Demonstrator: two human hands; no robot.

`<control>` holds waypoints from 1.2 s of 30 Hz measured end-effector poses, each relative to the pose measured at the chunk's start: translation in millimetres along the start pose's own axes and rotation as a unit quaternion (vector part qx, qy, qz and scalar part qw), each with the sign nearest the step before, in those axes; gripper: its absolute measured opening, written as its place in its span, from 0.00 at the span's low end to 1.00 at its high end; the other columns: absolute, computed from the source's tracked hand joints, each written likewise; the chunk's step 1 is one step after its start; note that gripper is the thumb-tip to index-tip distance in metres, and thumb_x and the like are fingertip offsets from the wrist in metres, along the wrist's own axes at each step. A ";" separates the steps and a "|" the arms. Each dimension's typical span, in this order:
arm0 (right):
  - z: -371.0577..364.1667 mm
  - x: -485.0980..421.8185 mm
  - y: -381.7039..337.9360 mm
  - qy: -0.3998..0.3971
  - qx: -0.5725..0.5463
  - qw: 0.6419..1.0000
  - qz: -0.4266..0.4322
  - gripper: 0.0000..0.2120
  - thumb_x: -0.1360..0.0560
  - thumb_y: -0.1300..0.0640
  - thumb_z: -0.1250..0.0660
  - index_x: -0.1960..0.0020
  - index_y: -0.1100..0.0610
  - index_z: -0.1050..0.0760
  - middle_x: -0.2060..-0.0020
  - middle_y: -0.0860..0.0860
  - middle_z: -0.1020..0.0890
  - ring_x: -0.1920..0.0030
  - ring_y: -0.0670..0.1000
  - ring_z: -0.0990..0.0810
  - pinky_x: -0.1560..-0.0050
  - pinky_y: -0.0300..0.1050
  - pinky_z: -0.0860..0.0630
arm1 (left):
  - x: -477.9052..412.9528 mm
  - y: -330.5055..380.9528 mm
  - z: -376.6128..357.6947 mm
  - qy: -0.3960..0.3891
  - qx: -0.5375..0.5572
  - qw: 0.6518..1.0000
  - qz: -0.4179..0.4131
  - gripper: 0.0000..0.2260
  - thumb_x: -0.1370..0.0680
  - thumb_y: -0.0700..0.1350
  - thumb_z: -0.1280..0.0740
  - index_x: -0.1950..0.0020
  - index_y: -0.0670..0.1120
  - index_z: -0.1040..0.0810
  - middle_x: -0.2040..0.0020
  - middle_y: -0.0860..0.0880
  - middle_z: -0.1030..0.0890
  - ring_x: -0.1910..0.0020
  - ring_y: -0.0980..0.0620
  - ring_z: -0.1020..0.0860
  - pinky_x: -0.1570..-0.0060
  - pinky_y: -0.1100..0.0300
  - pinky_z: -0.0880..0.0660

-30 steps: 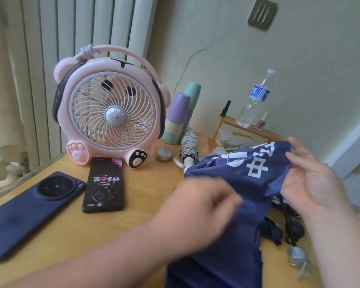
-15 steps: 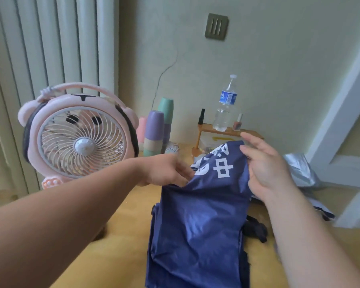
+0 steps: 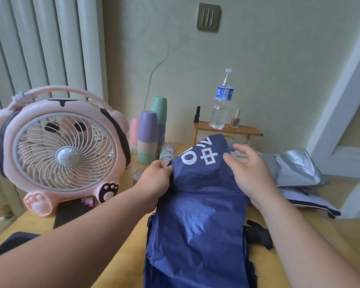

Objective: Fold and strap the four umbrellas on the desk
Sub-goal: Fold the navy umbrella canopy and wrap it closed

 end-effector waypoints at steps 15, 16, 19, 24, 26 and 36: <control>-6.6 39.6 50.2 -0.096 0.295 0.950 0.032 0.37 0.26 0.35 0.30 0.25 0.31 0.48 0.35 0.44 0.21 0.33 0.49 0.24 0.43 0.48 0.24 | -4.3 -3.0 -20.4 -0.181 0.040 0.981 0.059 0.07 0.21 0.44 0.28 0.47 0.42 0.19 0.51 0.42 0.15 0.53 0.45 0.18 0.44 0.50 0.21; -8.9 41.6 49.6 -0.101 0.324 0.940 0.039 0.38 0.26 0.33 0.31 0.25 0.32 0.49 0.36 0.46 0.21 0.33 0.49 0.23 0.44 0.48 0.24 | -2.9 -2.1 -21.8 -0.211 0.012 0.976 0.062 0.05 0.21 0.43 0.28 0.49 0.42 0.17 0.51 0.42 0.15 0.52 0.45 0.17 0.43 0.51 0.21; -11.2 41.4 47.5 -0.094 0.382 0.917 0.059 0.40 0.29 0.26 0.34 0.24 0.35 0.49 0.41 0.49 0.19 0.39 0.52 0.20 0.47 0.52 0.21 | -8.8 8.2 -16.0 -0.175 -0.073 0.981 0.033 0.12 0.19 0.52 0.31 0.51 0.43 0.16 0.55 0.48 0.15 0.54 0.46 0.18 0.49 0.55 0.22; -8.7 47.3 45.1 -0.098 0.401 0.910 0.039 0.44 0.34 0.24 0.32 0.25 0.40 0.42 0.40 0.49 0.20 0.42 0.56 0.21 0.47 0.52 0.22 | 9.0 27.7 -16.9 -0.077 -0.300 0.946 -0.094 0.27 0.18 0.67 0.47 0.42 0.45 0.23 0.46 0.48 0.21 0.43 0.45 0.23 0.42 0.51 0.29; -7.1 50.0 45.4 -0.106 0.402 0.909 0.027 0.46 0.36 0.23 0.30 0.26 0.39 0.42 0.38 0.48 0.21 0.41 0.56 0.21 0.46 0.53 0.22 | 29.9 28.5 -21.4 -0.061 -0.387 0.899 -0.196 0.29 0.20 0.70 0.46 0.37 0.46 0.30 0.42 0.45 0.22 0.39 0.41 0.24 0.42 0.48 0.29; -14.2 71.0 35.0 -0.178 0.451 0.874 0.033 0.63 0.45 0.20 0.28 0.21 0.39 0.56 0.36 0.51 0.21 0.42 0.59 0.21 0.52 0.52 0.22 | 77.2 -9.7 -19.1 -0.029 -0.524 0.780 -0.342 0.63 0.41 0.85 0.44 0.17 0.47 0.50 0.21 0.37 0.38 0.25 0.35 0.33 0.32 0.41 0.31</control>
Point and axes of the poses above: each hand's wrist, its own x-axis away from the middle knuckle, its own z-axis out of the back of the hand, y = z × x, the point moved 8 cm from there along -x, towards the middle knuckle
